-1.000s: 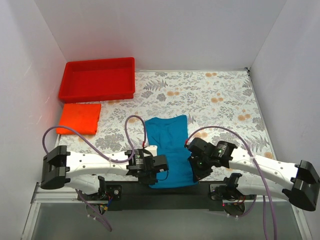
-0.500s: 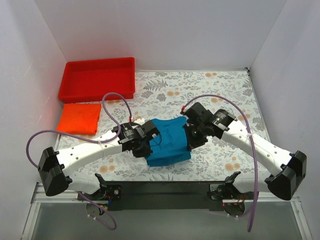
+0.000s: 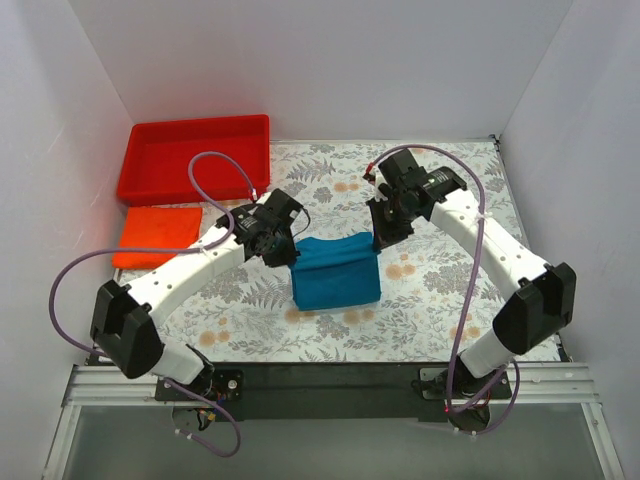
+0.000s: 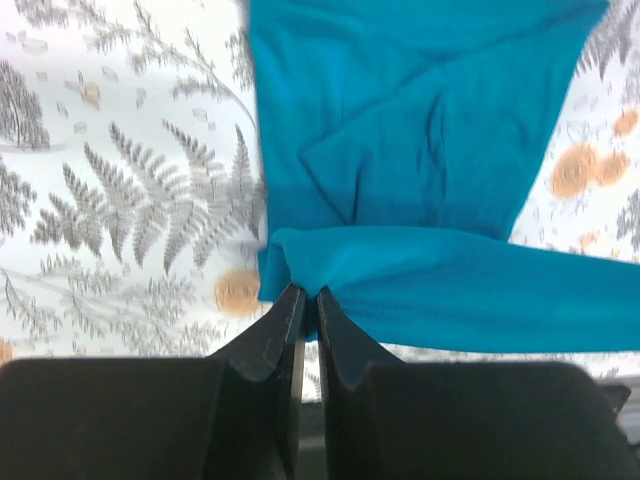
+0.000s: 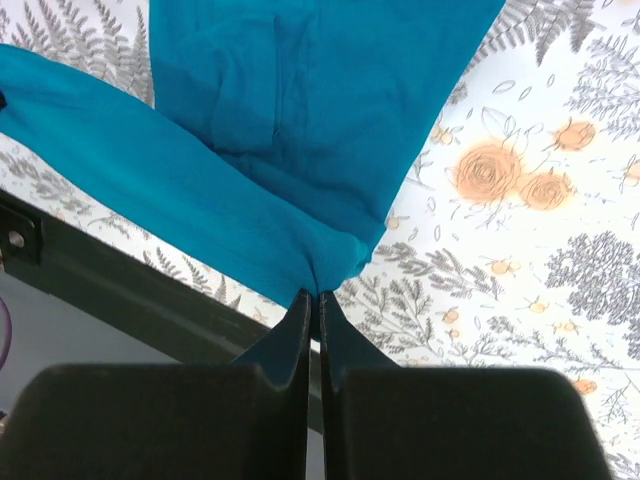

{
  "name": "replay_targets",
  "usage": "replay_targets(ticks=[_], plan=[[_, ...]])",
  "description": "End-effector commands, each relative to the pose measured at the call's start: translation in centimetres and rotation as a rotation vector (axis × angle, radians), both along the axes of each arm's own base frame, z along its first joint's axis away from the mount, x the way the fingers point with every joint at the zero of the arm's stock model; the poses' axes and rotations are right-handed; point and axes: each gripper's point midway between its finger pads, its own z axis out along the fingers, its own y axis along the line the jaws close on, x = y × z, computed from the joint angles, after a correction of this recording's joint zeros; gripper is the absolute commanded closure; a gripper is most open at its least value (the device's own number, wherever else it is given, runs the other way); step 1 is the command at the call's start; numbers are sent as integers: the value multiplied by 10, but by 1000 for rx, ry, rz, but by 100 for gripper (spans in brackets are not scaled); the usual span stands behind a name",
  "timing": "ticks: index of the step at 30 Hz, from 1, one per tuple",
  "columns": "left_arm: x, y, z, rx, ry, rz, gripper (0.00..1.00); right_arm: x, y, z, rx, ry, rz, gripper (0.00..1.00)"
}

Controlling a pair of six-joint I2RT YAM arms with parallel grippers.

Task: Fold and stack the t-shirts
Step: Fold the tshirt

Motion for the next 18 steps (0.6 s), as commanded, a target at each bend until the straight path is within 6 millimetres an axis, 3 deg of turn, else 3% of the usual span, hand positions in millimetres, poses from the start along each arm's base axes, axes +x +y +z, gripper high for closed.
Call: replay_targets(ticks=[1, 6, 11, 16, 18], plan=[[30, 6, 0, 1, -35, -10, 98, 30, -7, 2, -6, -35, 12, 99], [68, 11, -15, 4, -44, 32, 98, 74, -6, -10, 32, -53, -17, 99], [99, 17, -35, 29, -41, 79, 98, 107, -1, -39, 35, -23, -24, 99], [112, 20, -60, 61, -5, 112, 94, 128, 5, -74, 21, 12, -17, 99], [113, 21, -71, 72, 6, 126, 86, 132, 5, -84, 18, 15, -19, 99]])
